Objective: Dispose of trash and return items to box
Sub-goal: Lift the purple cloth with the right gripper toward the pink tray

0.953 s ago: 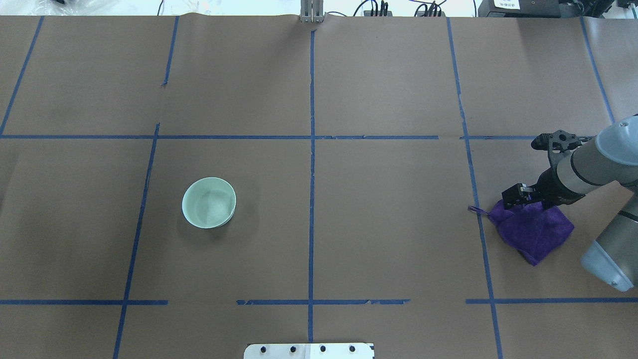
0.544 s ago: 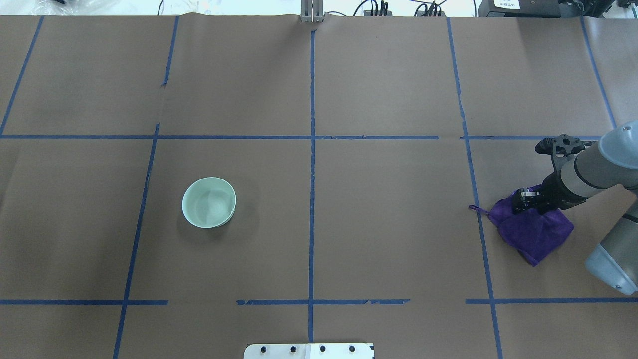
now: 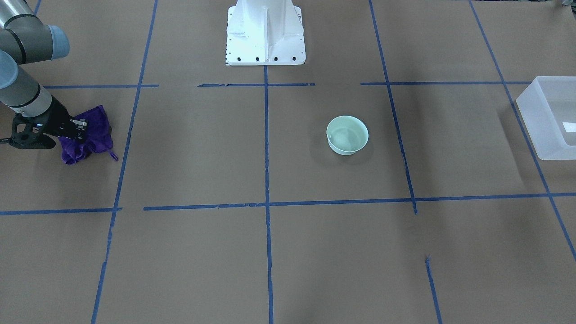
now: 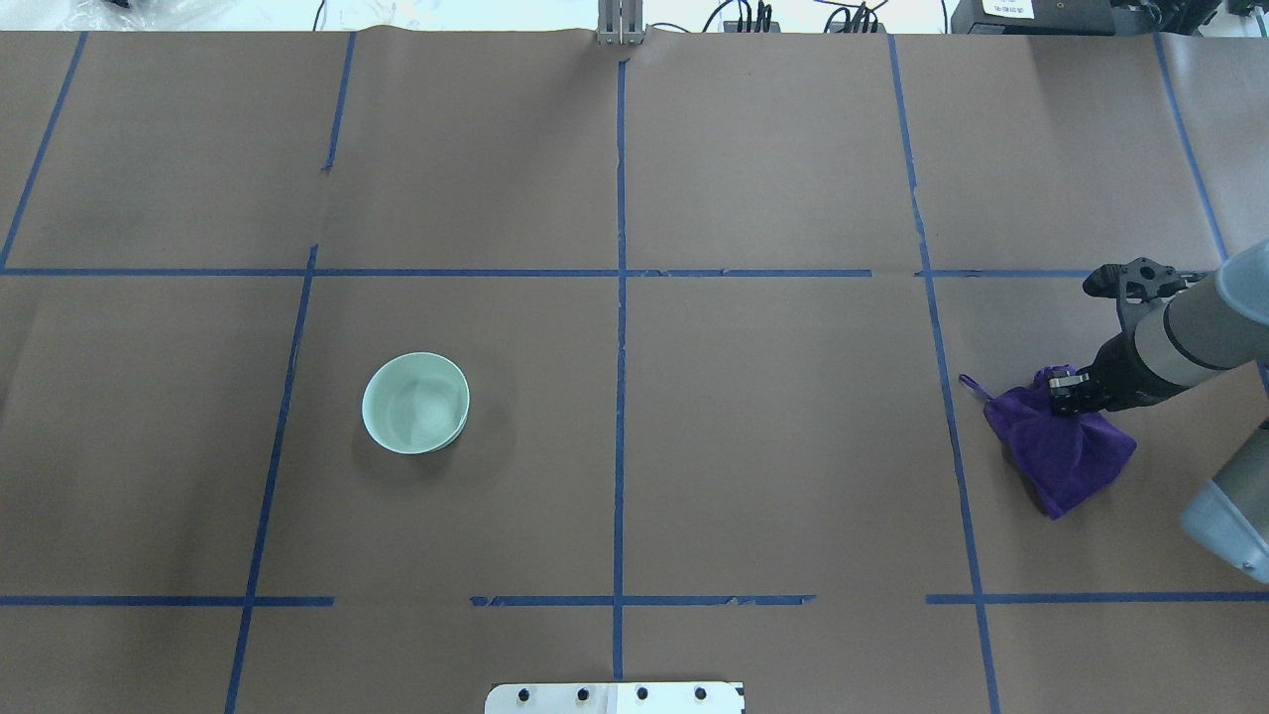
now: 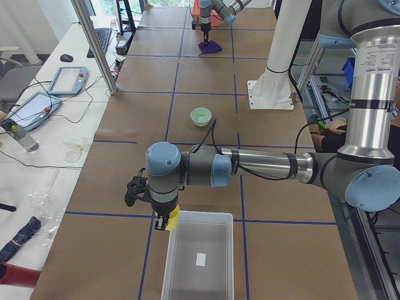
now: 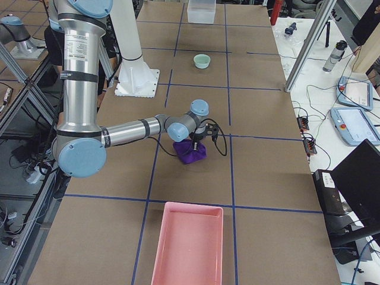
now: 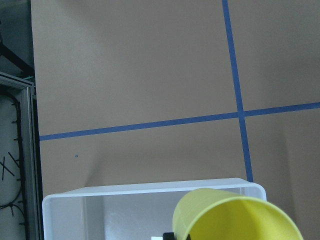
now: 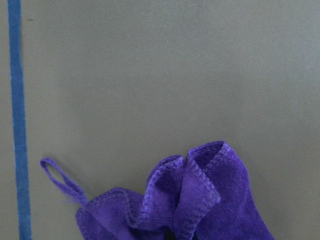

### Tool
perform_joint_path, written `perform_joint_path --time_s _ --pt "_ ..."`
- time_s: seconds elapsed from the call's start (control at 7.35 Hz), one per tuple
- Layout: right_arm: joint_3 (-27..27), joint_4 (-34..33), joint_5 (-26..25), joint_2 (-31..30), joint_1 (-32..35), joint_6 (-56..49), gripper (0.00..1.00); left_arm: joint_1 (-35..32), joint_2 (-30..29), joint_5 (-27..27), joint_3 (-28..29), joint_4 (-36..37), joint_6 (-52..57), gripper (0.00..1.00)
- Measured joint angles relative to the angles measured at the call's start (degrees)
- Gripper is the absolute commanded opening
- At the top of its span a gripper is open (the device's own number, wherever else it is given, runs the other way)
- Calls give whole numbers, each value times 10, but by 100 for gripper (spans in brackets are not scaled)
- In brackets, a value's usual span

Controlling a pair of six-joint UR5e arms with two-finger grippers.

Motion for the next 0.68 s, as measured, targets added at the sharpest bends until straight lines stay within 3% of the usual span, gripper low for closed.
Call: perform_joint_path --time_s 0.68 --pt "150 -165 10 -13 101 -20 0 1 65 -13 10 -31 -7 0"
